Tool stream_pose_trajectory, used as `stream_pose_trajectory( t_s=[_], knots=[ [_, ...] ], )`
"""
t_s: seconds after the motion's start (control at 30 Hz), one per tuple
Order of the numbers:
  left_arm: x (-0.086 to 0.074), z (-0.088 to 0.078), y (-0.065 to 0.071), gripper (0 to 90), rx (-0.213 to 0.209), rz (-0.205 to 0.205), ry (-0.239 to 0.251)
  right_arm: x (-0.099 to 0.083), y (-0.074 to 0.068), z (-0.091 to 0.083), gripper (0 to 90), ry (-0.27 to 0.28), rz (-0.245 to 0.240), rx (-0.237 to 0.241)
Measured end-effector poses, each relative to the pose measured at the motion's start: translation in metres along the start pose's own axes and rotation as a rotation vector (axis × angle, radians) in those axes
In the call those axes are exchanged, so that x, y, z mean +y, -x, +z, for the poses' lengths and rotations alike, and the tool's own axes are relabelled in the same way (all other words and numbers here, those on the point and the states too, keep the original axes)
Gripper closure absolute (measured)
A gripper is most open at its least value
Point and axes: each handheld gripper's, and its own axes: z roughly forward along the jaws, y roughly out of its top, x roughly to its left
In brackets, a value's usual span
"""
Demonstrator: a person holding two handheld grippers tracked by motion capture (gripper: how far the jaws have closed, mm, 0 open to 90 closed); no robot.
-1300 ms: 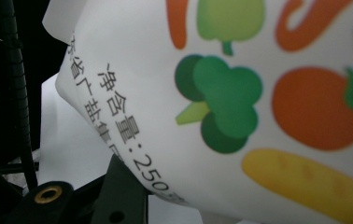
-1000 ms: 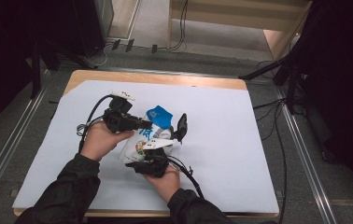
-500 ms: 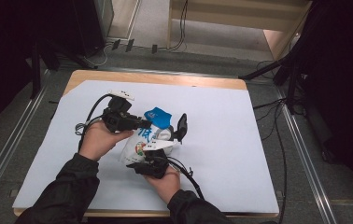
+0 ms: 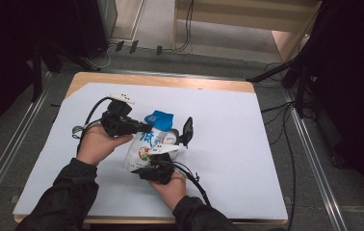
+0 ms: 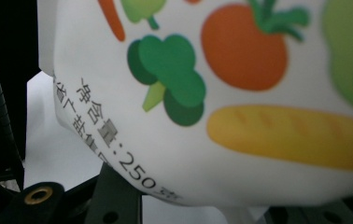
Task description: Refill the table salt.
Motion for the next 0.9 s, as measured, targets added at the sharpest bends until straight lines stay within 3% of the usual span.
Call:
stream_pose_trajectory(
  t_s=[0.27,0.53,0.9],
  knots=[
    [-0.001,-0.007,0.005,90.0,-0.037,0.004,0.009,0.000,0.000,-0.001,62.6,0.009,0.005,0.003],
    [-0.003,-0.014,0.006,90.0,-0.008,0.009,0.003,-0.001,-0.001,-0.002,62.6,0.013,-0.007,0.014],
    [-0.008,-0.030,-0.001,90.0,-0.012,-0.009,0.030,0.002,-0.002,-0.005,61.9,0.036,-0.006,0.016]
  ],
)
